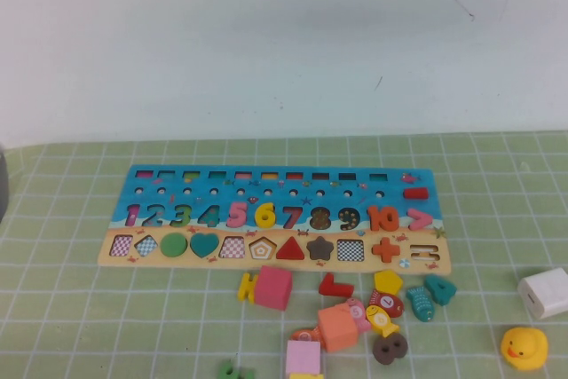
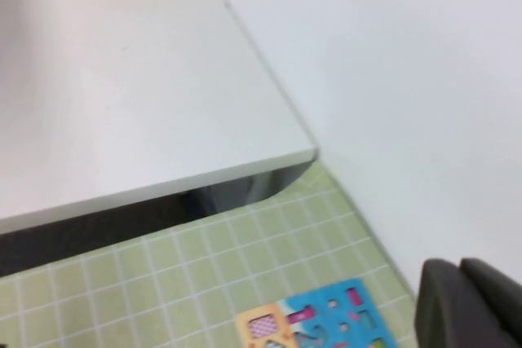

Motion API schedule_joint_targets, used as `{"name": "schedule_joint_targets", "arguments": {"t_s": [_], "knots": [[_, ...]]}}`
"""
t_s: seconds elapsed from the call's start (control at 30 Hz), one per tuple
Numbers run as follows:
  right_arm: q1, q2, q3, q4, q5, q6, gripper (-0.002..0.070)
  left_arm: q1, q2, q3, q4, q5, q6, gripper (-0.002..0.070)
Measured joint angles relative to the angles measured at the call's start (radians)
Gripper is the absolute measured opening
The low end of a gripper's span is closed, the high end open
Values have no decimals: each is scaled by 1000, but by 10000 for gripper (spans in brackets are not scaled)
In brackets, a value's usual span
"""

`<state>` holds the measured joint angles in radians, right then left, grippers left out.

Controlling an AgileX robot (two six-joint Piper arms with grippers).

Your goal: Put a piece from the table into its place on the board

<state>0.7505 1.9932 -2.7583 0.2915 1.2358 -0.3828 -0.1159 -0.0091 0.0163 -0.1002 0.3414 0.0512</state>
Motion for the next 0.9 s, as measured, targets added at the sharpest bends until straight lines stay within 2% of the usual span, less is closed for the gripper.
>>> {"name": "schedule_joint_targets", "arguments": {"t_s": [0.23,0.37,0.57,0.77,0.9], "knots": [[0,-65,7,-144,0,-12,-1,0,0,0,0,0,0,-1],[0,-160,96,-174,0,-16,-1,0,0,0,0,0,0,-1],[0,-410,412,-262,0,-10,-1,0,0,0,0,0,0,-1],[-19,-699,822,-362,-6,55,-1,0,0,0,0,0,0,-1],[-118,-914,1105,-360,-170,66,-1,0,0,0,0,0,0,-1]]}}
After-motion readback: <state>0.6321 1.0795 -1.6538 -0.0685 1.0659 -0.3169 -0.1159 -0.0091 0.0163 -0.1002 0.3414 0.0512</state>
